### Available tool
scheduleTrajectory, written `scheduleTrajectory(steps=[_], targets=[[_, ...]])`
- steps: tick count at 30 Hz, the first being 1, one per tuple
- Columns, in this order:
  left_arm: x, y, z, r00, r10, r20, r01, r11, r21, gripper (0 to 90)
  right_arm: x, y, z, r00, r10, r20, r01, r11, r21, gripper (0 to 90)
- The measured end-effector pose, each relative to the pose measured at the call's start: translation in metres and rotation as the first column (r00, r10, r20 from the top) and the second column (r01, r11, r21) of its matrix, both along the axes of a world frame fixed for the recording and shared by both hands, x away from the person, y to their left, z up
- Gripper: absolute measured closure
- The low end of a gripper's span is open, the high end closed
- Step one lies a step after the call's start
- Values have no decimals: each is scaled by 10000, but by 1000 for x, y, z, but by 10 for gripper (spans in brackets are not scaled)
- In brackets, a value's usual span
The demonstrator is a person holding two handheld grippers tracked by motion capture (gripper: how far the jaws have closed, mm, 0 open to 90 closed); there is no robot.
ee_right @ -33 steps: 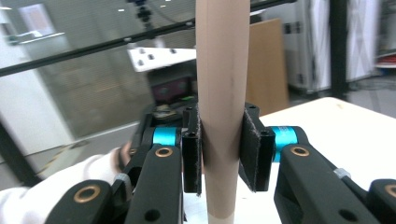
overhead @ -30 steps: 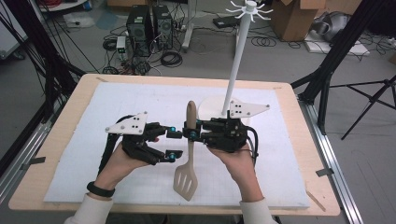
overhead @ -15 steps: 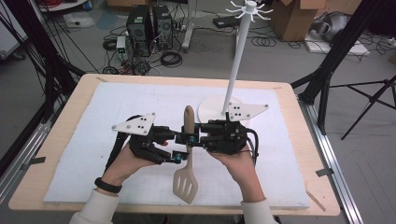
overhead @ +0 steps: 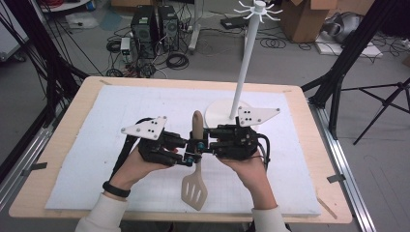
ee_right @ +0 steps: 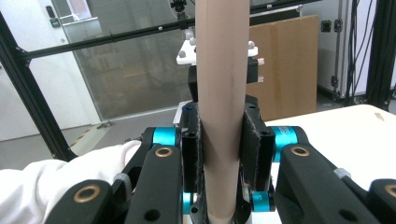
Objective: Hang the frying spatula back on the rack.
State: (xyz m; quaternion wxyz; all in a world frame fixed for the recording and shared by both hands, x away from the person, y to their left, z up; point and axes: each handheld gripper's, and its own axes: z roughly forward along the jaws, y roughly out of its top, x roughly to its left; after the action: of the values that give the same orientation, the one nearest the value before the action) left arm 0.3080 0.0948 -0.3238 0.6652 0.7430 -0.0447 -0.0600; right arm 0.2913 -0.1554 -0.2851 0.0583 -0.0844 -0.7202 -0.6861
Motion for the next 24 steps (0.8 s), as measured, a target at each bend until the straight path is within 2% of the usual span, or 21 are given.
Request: scheduleTrajectory(steps=[7,16,20,24], targets=[[2,-1,-1,9998,149,-147,-148,9999,11,768,-3,0,1,9994,-190,281,194,9997,-151,716],[0,0,0,9964,842,-109,-840,9964,130,775,-5,0,2,9953,-798,548,817,9961,-324,712],[0,0,1,9922,1246,-104,-1245,9922,102,777,-7,-3,2,9902,-1234,647,1253,9918,-264,717],[-2,-1,2,9832,1827,10,-1827,9831,105,777,-8,-4,2,9823,-1719,749,1744,9843,-283,720]])
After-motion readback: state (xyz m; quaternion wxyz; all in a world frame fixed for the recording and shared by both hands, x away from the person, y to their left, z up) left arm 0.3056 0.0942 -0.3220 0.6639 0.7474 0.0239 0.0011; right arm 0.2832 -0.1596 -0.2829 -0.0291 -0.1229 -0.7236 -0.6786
